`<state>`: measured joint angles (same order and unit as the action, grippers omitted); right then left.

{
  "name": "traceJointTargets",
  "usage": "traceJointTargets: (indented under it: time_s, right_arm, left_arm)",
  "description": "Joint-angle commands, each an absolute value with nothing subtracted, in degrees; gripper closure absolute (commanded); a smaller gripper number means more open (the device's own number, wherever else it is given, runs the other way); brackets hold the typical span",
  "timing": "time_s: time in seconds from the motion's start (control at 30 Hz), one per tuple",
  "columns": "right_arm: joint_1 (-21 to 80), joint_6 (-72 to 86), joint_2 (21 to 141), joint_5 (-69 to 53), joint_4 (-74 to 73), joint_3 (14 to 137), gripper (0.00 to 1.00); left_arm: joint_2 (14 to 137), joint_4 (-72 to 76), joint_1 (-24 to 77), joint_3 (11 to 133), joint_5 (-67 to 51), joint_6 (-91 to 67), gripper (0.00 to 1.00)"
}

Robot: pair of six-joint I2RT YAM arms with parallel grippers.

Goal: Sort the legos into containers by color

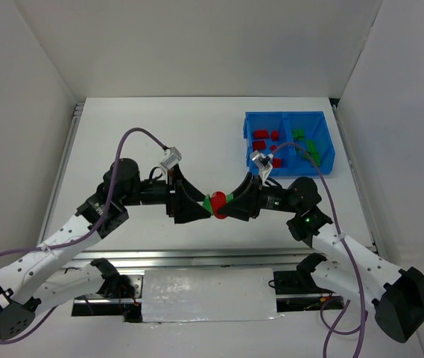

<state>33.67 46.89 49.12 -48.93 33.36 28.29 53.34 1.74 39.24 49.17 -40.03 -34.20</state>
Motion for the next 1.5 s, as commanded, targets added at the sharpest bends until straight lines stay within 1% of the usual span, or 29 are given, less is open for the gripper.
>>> traceJointTargets:
  time_s: [0.0, 0.2, 0.27, 0.47, 0.57, 0.63, 0.7, 0.73, 0.8, 0.83, 0.9, 0.93, 0.97, 1.0, 1.03, 1.07, 1.1, 1.13, 1.17, 1.2, 1.27, 1.37, 1.4, 1.47]
  right_arm:
    - [35.06, 49.22, 48.43, -50.54, 35.85, 30.5, 0.99]
    - [37.17, 49.22, 49.92, -49.75, 37.44, 31.03, 0.99]
    - [37.53, 49.22, 50.18, -49.66, 37.88, 31.2, 0.99]
    - [37.97, 49.22, 50.98, -50.01, 38.41, 32.17, 0.99]
    - [37.97, 48.96, 50.8, -49.83, 37.97, 32.61, 0.99]
    - [37.97, 48.78, 50.8, -49.75, 37.71, 32.87, 0.99]
    - [38.06, 48.6, 50.8, -49.75, 37.62, 32.78, 0.99]
    - [38.06, 48.34, 50.8, -49.66, 37.44, 32.7, 0.99]
    - [38.06, 47.99, 50.8, -49.66, 37.88, 31.91, 0.95]
    - [37.97, 48.08, 50.8, -49.75, 38.4, 31.47, 0.94]
    - [37.97, 47.99, 50.63, -50.1, 39.29, 30.33, 0.8]
    - [38.06, 47.9, 50.36, -50.45, 39.72, 29.54, 0.72]
    - [38.06, 47.81, 50.1, -50.71, 40.51, 29.18, 0.54]
    - [38.06, 47.55, 49.75, -51.06, 40.43, 28.92, 0.46]
    - [37.88, 45.9, 48.53, -51.5, 39.82, 28.57, 0.22]
    - [37.88, 44.31, 47.65, -51.07, 35.81, 28.65, 0.16]
    - [37.62, 42.21, 45.03, -49.85, 32.2, 29.52, 0.14]
    - [37.01, 40.1, 43.7, -45.05, 27.99, 30.05, 0.1]
    - [36.74, 37.29, 42.29, -42.74, 22.12, 30.32, 0.07]
    - [36.48, 36.57, 39.93, -41.5, 20.76, 30.5, 0.05]
    - [34.9, 35.51, 38.5, -41.39, 18.99, 30.67, 0.05]
    - [34.19, 35.16, 38.14, -42.45, 18.63, 31.46, 0.12]
    - [34.19, 35.07, 39.1, -42.8, 18.72, 31.9, 0.19]
    - [34.01, 35.77, 40.34, -44.03, 20.12, 31.99, 0.26]
  left_arm:
    - [51.94, 8.17, 39.46, 49.13, -43.95, -35.77, 0.13]
    - [52.47, 8.61, 39.46, 49.13, -43.5, -35.68, 0.24]
    - [52.91, 8.44, 39.46, 49.31, -43.85, -35.51, 0.25]
    - [54.84, 9.67, 39.46, 49.22, -45.7, -35.95, 0.33]
    - [55.72, 11.33, 39.46, 48.69, -47.63, -37.0, 0.32]
    - [56.16, 11.69, 39.46, 48.52, -48.34, -37.18, 0.33]
    - [56.16, 11.17, 39.46, 48.86, -47.47, -36.83, 0.47]
    - [56.08, 10.12, 39.46, 49.13, -46.94, -36.48, 0.64]
    - [55.81, 8.97, 39.38, 49.83, -45.62, -35.77, 0.77]
    - [55.46, 7.83, 39.46, 50.09, -45.01, -35.42, 0.89]
    - [54.93, 6.42, 39.46, 50.71, -43.34, -34.63, 1.0]
    - [54.41, 5.63, 39.46, 50.8, -41.24, -34.45, 1.0]
    - [54.23, 4.93, 39.46, 50.8, -40.44, -34.45, 1.0]
    - [54.05, 4.83, 39.38, 50.71, -40.08, -34.45, 1.0]
    - [53.79, 4.75, 39.38, 50.8, -39.9, -34.02, 1.0]
    - [53.88, 4.49, 39.37, 50.8, -40.08, -33.84, 1.0]
    - [53.7, 3.96, 39.46, 50.89, -40.25, -33.58, 1.0]
    - [53.7, 3.52, 39.38, 50.98, -40.34, -32.7, 1.0]
    - [53.61, 2.99, 39.46, 50.98, -40.52, -32.35, 1.0]
    - [53.27, 3.16, 39.38, 50.8, -40.87, -32.08, 1.0]
    - [53.0, 3.6, 39.46, 50.19, -41.75, -31.91, 1.0]
    - [52.56, 5.61, 39.46, 49.4, -43.06, -32.52, 1.0]
    - [52.47, 6.06, 39.46, 49.22, -43.5, -32.95, 1.0]
    - [52.65, 6.77, 39.38, 49.04, -44.38, -33.22, 1.0]
